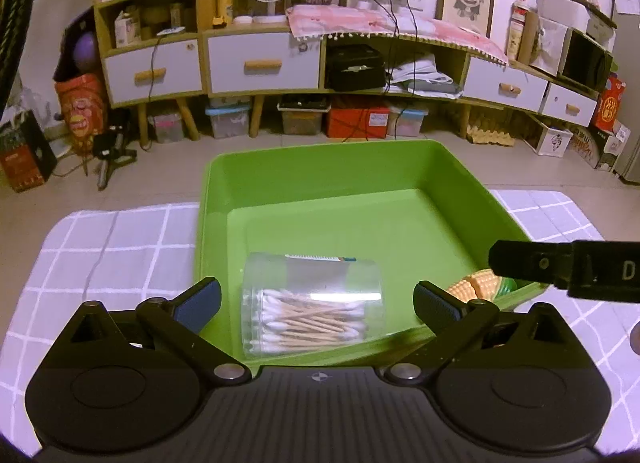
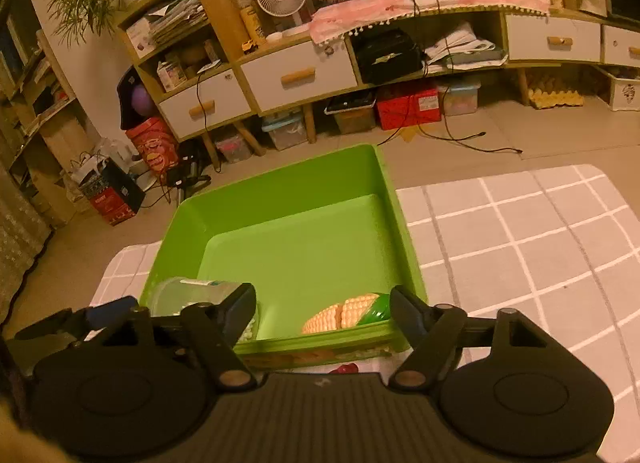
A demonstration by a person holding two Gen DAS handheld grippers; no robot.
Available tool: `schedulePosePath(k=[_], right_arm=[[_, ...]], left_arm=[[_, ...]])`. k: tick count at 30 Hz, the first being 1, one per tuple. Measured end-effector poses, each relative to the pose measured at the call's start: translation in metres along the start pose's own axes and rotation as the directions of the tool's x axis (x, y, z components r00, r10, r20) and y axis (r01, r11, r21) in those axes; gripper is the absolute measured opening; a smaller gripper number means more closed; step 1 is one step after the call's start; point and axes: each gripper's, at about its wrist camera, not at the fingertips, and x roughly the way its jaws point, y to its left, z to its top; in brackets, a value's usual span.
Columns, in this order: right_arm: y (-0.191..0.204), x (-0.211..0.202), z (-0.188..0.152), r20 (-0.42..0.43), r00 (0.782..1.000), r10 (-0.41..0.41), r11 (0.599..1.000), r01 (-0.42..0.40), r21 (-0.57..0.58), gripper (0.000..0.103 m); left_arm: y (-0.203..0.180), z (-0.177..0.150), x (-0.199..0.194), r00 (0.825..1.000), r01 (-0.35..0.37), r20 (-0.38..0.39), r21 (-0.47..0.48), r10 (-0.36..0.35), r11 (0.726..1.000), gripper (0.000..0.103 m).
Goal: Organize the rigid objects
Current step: 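Open both tools and withdraw them from the green bin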
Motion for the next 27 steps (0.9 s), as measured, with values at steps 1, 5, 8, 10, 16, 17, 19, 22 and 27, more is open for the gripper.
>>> schedulePosePath(k=[1,5,8,10,16,17,19,22,27], right_arm=[[0.000,-0.003,0.001,0.000,1.000,-0.006,1.000,0.006,0.001,0.050],[0.003,-0.021,0.001,0.018,0.999,-0.045,0.999,0.045,-0.017,0.053],[0.007,-0.040,-0.002,0.032,0.997,-0.070,0.997,0.070,-0.021,0.058],[0.009,-0.051,-0.004,0.030,0.995,-0.096,0.995,0.096,-0.016,0.059],[0.023,-0.092,-0.021,0.026,0.992,-0.127,0.992,0.127,0.009,0.063],[0.025,-0.097,-0.024,0.019,0.991,-0.134,0.991,0.134,0.006,0.064],[0.033,-0.107,-0.032,0.004,0.988,-0.155,0.988,0.155,-0.011,0.066],[0.044,-0.117,-0.044,0.000,0.984,-0.176,0.983,0.176,-0.054,0.067],[0.056,-0.117,-0.057,-0.026,0.982,-0.188,0.980,0.186,-0.074,0.068]], left_arm=[[0.000,0.001,-0.001,1.000,-0.001,0.000,-0.001,0.001,1.000,0.101],[0.001,0.000,-0.014,1.000,-0.005,-0.001,-0.001,0.005,1.000,0.101],[0.003,-0.003,-0.028,1.000,-0.010,-0.009,-0.001,0.010,1.000,0.101],[0.006,-0.005,-0.041,1.000,0.005,-0.027,-0.015,-0.005,1.000,0.101],[0.008,-0.016,-0.083,0.998,-0.010,-0.054,0.002,0.010,1.000,0.101],[0.008,-0.018,-0.088,0.998,-0.023,-0.059,0.011,0.024,1.000,0.101],[0.007,-0.024,-0.101,0.996,-0.049,-0.067,0.025,0.051,0.998,0.101],[0.008,-0.033,-0.113,0.995,-0.057,-0.074,0.034,0.060,0.998,0.101],[0.016,-0.049,-0.125,0.995,-0.038,-0.091,0.020,0.040,0.999,0.101]])
